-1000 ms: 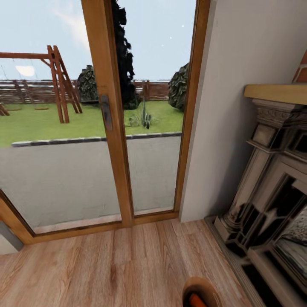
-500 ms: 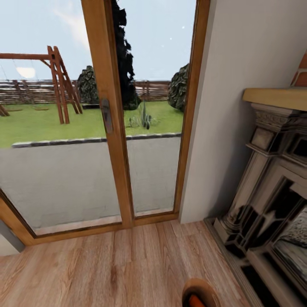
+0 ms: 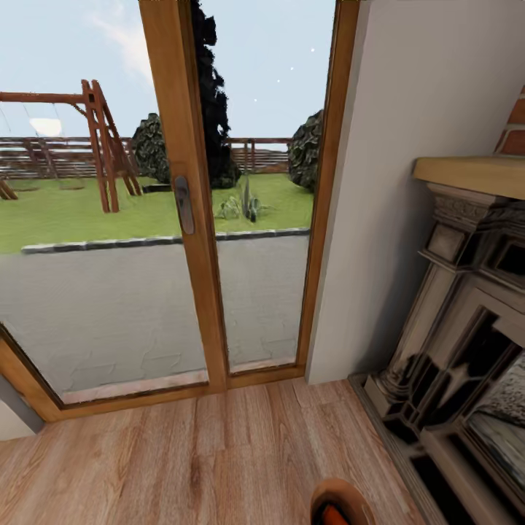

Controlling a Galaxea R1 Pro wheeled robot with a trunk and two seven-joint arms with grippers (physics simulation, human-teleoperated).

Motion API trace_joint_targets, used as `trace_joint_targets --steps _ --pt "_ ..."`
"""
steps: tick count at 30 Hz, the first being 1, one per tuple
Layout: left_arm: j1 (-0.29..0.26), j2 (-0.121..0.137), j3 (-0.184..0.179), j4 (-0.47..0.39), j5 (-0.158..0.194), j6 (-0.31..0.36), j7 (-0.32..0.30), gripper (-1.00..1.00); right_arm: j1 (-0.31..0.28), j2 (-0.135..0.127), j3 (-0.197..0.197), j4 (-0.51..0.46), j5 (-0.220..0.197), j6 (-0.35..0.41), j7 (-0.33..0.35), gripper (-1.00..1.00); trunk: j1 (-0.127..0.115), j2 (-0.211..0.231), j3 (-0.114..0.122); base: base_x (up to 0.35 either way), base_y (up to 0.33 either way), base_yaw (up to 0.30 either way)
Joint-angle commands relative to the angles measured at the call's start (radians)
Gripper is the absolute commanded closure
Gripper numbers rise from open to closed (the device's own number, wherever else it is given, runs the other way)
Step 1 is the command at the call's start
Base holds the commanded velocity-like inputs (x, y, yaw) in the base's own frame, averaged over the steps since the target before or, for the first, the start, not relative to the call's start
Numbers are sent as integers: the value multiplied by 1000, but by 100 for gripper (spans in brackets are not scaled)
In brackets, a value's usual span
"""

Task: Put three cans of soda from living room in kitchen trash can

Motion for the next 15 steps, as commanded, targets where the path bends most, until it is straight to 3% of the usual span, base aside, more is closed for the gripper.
trace_joint_targets --steps 1,15 --pt "0 0 0 0 0 0 0 -100 0 0 0 -1 0 0 0 -100 -4 7 3 0 0 0" --pt "-1 -28 0 -2 -2 3 -3 -100 0 7 2 -6 0 6 0 -100 -58 105 47 0 0 0"
